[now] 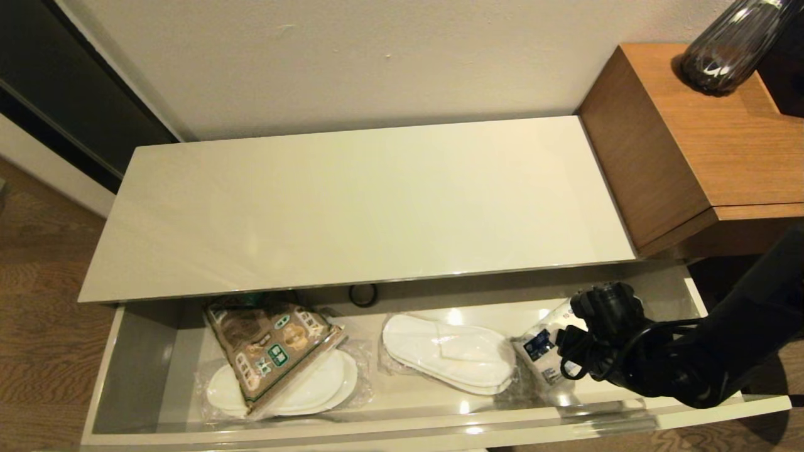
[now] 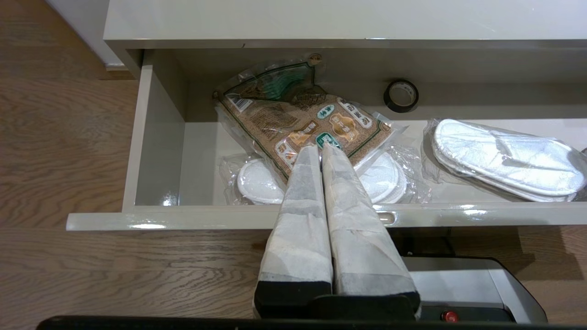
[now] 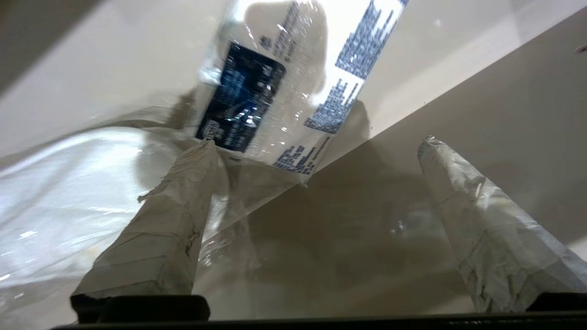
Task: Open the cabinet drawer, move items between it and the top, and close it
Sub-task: Put the tissue in the drawer, then take out the disposable slippers from the drawer
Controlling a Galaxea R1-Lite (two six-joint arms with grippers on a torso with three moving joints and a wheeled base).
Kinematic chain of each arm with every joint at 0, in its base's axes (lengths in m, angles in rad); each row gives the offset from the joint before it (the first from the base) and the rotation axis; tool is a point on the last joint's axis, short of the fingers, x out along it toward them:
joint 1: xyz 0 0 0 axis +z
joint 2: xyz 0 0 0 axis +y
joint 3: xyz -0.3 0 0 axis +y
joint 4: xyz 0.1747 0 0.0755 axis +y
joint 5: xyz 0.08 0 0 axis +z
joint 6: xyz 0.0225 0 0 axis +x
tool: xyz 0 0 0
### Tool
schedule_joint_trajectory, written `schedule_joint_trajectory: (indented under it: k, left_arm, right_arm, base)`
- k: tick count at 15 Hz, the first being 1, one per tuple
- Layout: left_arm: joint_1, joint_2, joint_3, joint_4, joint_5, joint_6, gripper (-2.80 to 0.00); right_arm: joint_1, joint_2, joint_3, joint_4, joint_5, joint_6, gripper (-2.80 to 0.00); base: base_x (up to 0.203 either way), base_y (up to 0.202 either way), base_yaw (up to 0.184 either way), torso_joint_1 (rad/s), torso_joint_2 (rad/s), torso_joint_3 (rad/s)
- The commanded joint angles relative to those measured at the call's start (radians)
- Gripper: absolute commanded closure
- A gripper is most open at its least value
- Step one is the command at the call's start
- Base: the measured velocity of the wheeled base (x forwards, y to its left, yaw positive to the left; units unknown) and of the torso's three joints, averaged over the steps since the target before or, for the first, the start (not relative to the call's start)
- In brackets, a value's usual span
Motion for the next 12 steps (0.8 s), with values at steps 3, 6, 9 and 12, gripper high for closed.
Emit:
schedule_joint_trajectory:
  k: [3,6,9,12]
  left_arm:
    - [0.0,0.002,0.0,0.0,0.0,-0.001,0.0]
    - [0.0,0.002,0.0,0.0,0.0,-0.001,0.0]
    - [-0.001,0.002,0.0,0.0,0.0,0.0,0.0]
    - [0.0,0.002,0.0,0.0,0.0,-0.001,0.0]
  right_arm:
    - [0.015,-0.177,0.004,0.087,-0.002,-0.007,-2.8]
    - [0.019,-0.274,0.0,0.169,-0.003,-0.018,-2.8]
    - [0.028,-0.39,-0.013,0.253,-0.004,-0.044,-2.8]
    - [0.033,-0.526,-0.044,0.38,-0.006,-0.072,-2.8]
  base:
    - [0.0,0.0,0.0,0.0,0.0,0.0]
    - [0.0,0.0,0.0,0.0,0.0,0.0]
    - [0.0,0.0,0.0,0.0,0.0,0.0]
    - [0.0,0.0,0.0,0.0,0.0,0.0]
